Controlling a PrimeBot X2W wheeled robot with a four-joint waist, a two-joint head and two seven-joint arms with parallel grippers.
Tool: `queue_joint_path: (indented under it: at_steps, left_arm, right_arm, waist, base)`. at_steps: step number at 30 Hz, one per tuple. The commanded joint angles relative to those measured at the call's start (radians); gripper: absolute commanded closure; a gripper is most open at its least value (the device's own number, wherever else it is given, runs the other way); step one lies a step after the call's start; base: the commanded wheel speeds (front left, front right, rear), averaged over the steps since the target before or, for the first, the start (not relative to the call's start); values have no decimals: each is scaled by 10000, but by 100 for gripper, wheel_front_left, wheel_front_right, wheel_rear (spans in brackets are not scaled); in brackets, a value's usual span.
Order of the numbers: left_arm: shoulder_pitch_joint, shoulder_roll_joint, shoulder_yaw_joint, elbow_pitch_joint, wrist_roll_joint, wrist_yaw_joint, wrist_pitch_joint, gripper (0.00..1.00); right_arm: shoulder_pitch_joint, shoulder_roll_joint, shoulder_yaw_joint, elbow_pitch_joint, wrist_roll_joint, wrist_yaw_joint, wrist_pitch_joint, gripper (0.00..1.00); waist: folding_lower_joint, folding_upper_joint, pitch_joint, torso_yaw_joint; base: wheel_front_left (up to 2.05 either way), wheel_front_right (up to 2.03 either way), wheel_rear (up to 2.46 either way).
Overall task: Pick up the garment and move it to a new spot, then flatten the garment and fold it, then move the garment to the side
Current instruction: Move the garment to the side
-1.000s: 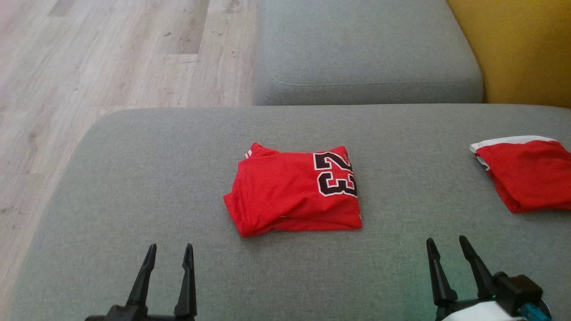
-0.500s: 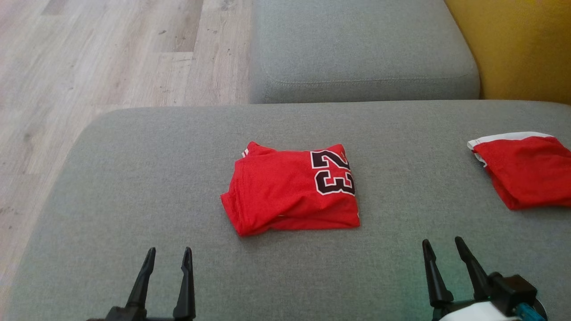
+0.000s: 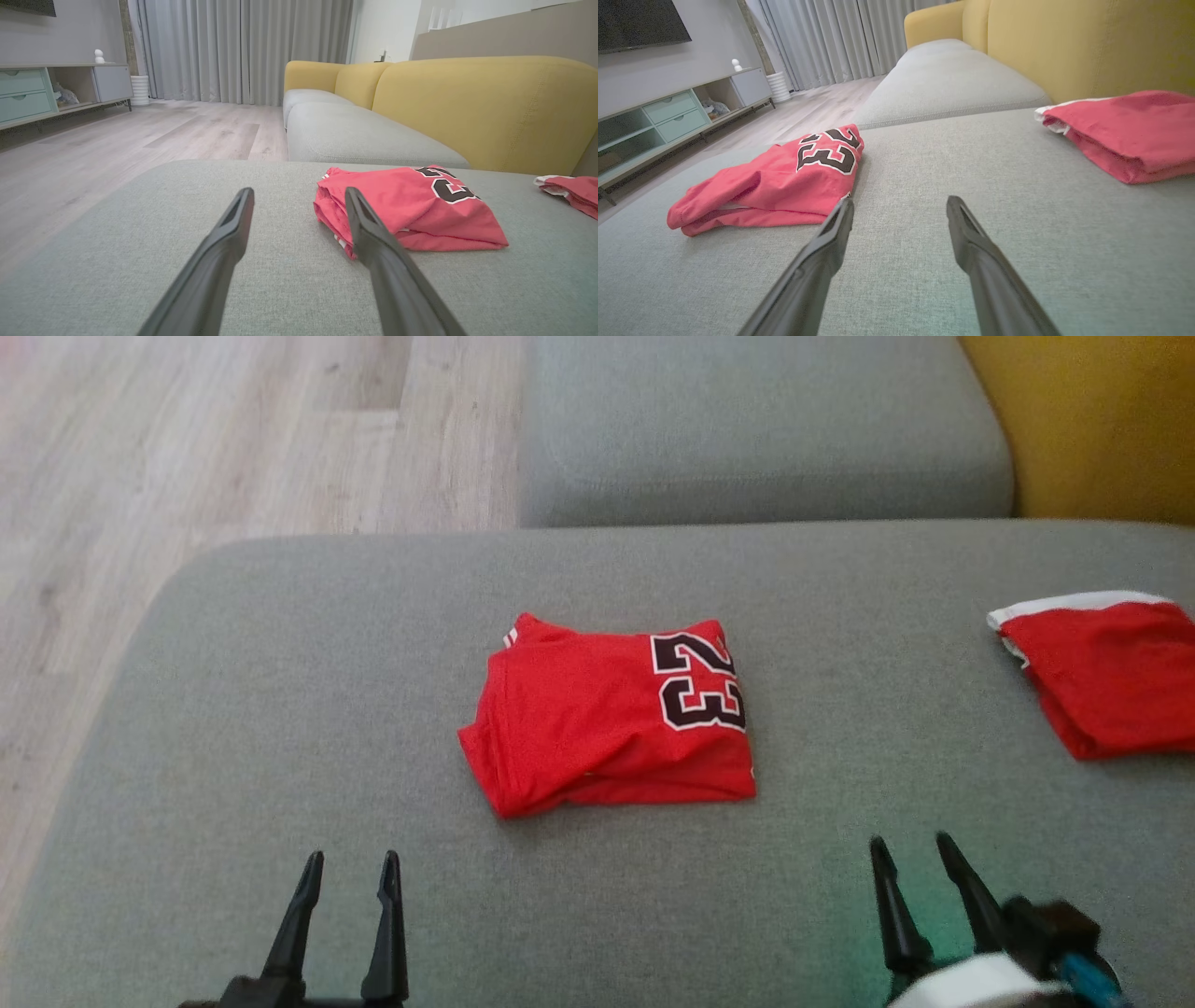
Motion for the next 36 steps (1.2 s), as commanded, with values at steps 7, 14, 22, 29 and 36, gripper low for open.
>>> queue_joint_path:
  at_steps: [7, 14, 22, 29, 36]
  left_arm:
    - [-646, -45, 175, -410, 109, -89, -51, 0]
    - [-1367, -45, 2, -558, 156, -251, -51, 0]
    - [-1759, -45, -241, -454, -5, -152, -51, 0]
    - [-1689, -45, -106, -468, -42, -66, -51, 0]
    - [-1694, -45, -2, -628, 72, -110, -51, 0]
  right_arm:
    - [-2492, 86, 558, 1321, 564, 35, -108, 0]
    - [-5461, 132, 867, 3866, 1292, 35, 648, 0]
    - [-6983, 141, 2201, 6198, 3058, 35, 1668, 100]
    - [-7388, 66, 2974, 6669, 3413, 35, 884, 100]
    - [-7803, -1361, 3502, 6510, 3226, 35, 833, 100]
  waist:
    - [0, 0, 962, 325]
    - [0, 0, 2034, 856]
    - [0, 0, 2475, 1422]
    - [0, 0, 2321, 1017]
    - [0, 0, 2361, 163]
  base:
    - [0, 0, 0]
    - [0, 0, 0]
    - [0, 0, 0]
    - [0, 0, 0]
    - [0, 0, 0]
